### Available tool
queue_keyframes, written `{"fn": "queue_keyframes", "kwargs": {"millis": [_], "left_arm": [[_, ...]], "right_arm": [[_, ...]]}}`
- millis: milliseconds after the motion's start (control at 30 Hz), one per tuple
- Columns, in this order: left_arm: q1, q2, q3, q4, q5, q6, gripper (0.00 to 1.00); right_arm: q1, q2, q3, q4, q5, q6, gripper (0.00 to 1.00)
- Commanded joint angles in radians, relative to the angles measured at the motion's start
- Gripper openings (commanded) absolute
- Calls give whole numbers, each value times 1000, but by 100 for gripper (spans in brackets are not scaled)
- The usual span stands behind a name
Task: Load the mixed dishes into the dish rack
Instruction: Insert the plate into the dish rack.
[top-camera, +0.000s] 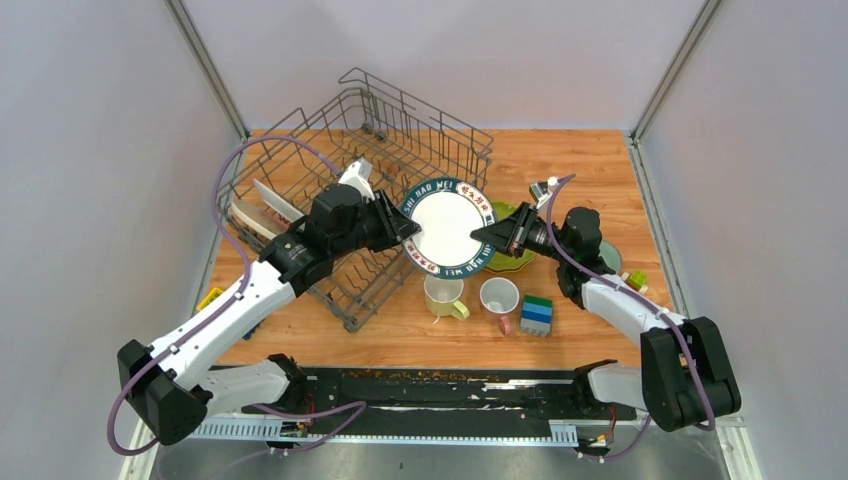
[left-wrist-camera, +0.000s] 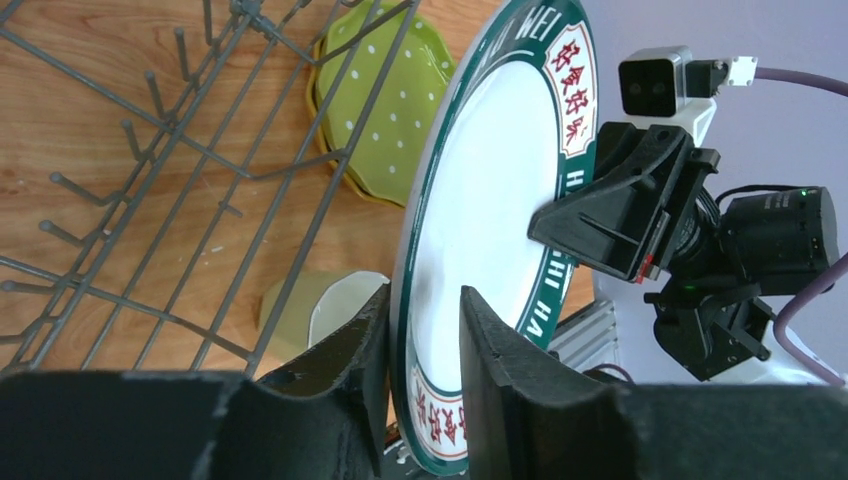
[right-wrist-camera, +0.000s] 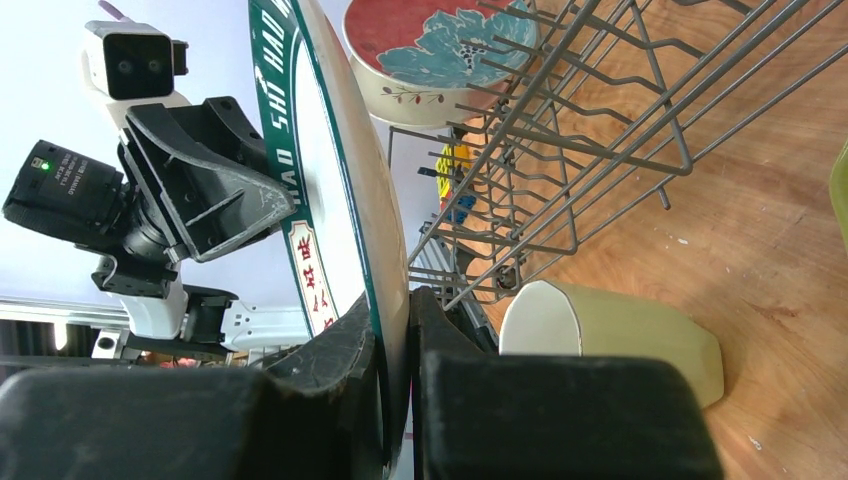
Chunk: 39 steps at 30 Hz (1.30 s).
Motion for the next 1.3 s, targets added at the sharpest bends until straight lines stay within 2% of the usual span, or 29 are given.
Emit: {"fn": "queue_keyframes", "kwargs": {"millis": [0, 133, 233, 333, 433, 500, 667, 700, 767, 1033, 1133, 1267], "left_arm": [[-6, -4, 39, 17, -47, -11, 34], [-6, -15, 52, -4, -92, 0, 41], [-6, -8, 61, 2, -67, 5, 39], [-6, 13, 65, 5, -46, 0, 49], [-6, 30, 67, 7, -40, -4, 48], [-6, 37, 66, 7, -26, -5, 43], [-6, 22, 60, 1, -44, -11, 16], [-6, 19, 61, -2, -60, -11, 8], [-6, 15, 65, -19, -86, -20, 0], [-6, -30, 64, -57, -250, -112, 0], [-6, -55, 75, -72, -355, -140, 0], [-6, -94, 132, -121, -502, -174, 0]], "right_arm": [[4, 7, 24, 134, -26, 27, 0], [4, 4, 30, 114, -17, 15, 0], [3, 13, 34, 118, -31, 17, 0], [3, 30, 30, 172, -60, 54, 0], [4, 52, 24, 246, -92, 97, 0], [3, 62, 22, 262, -97, 110, 0], [4, 63, 24, 230, -86, 87, 1], [3, 60, 26, 217, -84, 82, 3], [3, 51, 37, 153, -71, 59, 11], [4, -12, 69, -62, -9, -67, 50], [3, -29, 82, -124, 6, -106, 56], [4, -55, 87, -182, 35, -139, 59]]}}
